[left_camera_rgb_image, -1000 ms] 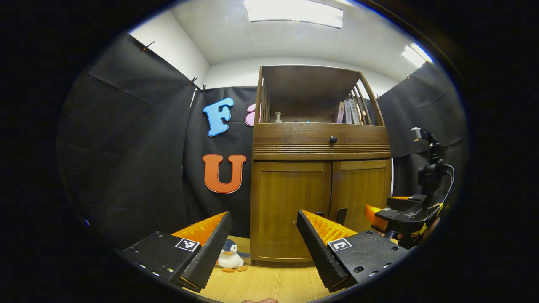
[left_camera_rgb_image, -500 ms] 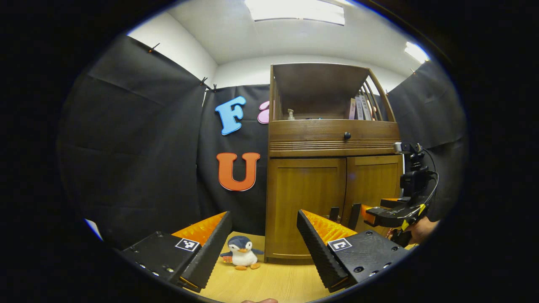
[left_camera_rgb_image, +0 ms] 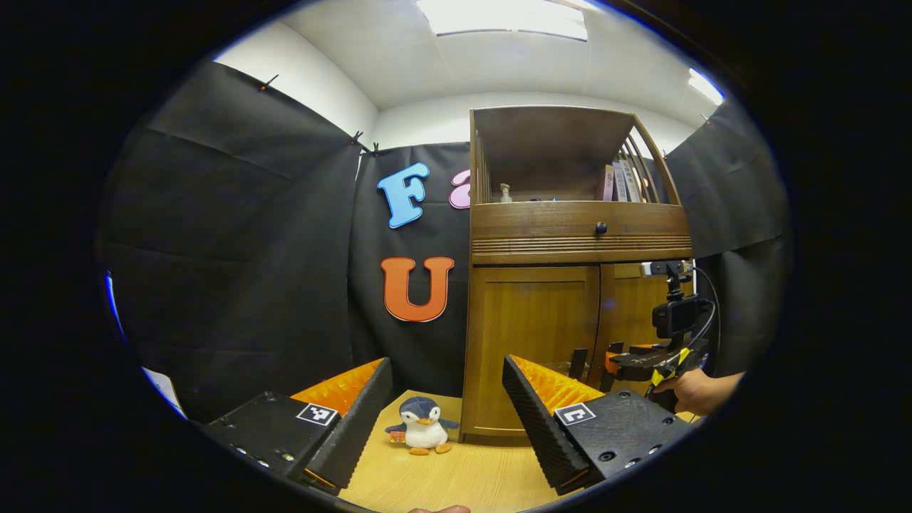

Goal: Open the right door of the double-door shoe cabinet with the right hand, and open the left door with the left hand.

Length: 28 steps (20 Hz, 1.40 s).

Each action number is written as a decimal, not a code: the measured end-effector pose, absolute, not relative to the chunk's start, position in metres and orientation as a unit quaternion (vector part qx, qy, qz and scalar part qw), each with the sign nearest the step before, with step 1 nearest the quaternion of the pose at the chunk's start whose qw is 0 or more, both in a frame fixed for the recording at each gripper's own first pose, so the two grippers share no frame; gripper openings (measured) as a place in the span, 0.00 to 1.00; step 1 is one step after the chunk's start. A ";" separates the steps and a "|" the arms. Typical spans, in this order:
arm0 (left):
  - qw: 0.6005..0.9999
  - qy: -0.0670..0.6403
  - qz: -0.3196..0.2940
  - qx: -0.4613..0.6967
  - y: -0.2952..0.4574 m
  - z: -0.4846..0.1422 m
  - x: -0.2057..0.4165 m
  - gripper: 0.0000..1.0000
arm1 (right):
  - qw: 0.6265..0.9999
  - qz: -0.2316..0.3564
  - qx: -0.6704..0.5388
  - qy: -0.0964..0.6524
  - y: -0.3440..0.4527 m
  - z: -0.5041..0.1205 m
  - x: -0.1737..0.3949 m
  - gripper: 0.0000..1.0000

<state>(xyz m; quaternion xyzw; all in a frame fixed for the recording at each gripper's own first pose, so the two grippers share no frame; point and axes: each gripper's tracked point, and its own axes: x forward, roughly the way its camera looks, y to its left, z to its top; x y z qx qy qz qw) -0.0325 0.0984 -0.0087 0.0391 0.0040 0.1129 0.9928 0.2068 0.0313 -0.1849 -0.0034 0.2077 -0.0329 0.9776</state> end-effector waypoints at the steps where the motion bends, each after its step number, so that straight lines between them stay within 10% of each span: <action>1: 0.993 0.005 0.114 0.039 0.099 -0.010 -0.033 1.00 | 0.977 -0.037 -0.003 0.212 0.031 -0.188 0.211 0.70; 10: 0.992 0.009 0.112 0.052 0.098 -0.014 -0.044 1.00 | 0.970 -0.053 0.013 0.235 0.036 -0.198 0.223 0.38; 28: 0.999 0.031 0.019 0.023 0.044 -0.044 -0.027 0.95 | 0.974 -0.008 0.038 0.224 0.010 -0.174 0.090 0.33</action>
